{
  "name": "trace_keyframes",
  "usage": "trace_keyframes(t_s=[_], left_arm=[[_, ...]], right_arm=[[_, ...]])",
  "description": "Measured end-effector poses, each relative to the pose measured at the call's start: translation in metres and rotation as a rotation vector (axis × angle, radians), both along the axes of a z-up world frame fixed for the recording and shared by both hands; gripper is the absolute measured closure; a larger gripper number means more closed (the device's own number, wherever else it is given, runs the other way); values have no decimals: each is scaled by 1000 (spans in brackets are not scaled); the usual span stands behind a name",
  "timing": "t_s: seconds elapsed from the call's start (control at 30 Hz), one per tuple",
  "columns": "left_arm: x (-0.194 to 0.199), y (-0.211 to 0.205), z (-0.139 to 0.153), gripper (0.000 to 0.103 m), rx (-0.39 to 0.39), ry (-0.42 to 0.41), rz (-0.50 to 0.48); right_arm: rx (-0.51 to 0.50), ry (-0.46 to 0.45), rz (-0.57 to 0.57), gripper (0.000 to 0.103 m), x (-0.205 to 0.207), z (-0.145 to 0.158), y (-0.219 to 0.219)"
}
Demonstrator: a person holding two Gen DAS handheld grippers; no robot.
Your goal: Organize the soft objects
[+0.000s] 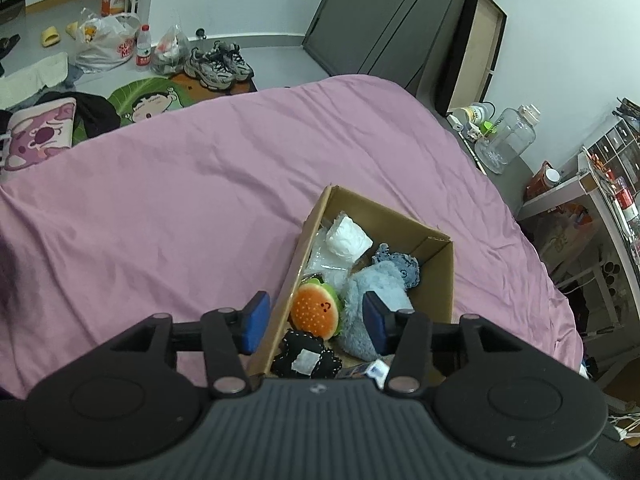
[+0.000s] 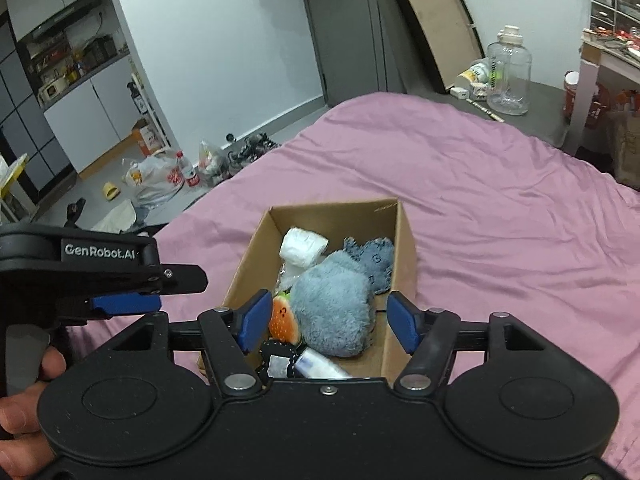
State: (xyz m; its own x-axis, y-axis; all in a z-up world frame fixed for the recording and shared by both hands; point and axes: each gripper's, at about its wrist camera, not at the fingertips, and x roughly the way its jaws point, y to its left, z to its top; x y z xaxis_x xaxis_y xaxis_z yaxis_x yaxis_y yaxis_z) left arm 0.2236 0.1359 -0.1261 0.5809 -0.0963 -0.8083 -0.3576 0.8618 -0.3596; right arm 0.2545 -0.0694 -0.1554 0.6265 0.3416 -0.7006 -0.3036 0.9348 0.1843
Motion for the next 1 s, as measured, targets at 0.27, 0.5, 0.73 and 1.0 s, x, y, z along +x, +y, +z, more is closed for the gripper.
trace_keyframes(t_s=[0.27,0.5,0.73,1.0], left_arm=[[-16,-25,23,27,74,-31,-40],[-32,-40,32,17,121,-18,-78],[-49,-57,48,11,180,-38,-126],[-74,-76,62,5,250,-62,-175]], right_arm=[[31,-26,-27,30,-14,19,-25],[58,-23,-44,19,-30,29,-47],[95,-43,-54,6,-50,43,-69],[124,-53,-65,0,-74,58,-91]])
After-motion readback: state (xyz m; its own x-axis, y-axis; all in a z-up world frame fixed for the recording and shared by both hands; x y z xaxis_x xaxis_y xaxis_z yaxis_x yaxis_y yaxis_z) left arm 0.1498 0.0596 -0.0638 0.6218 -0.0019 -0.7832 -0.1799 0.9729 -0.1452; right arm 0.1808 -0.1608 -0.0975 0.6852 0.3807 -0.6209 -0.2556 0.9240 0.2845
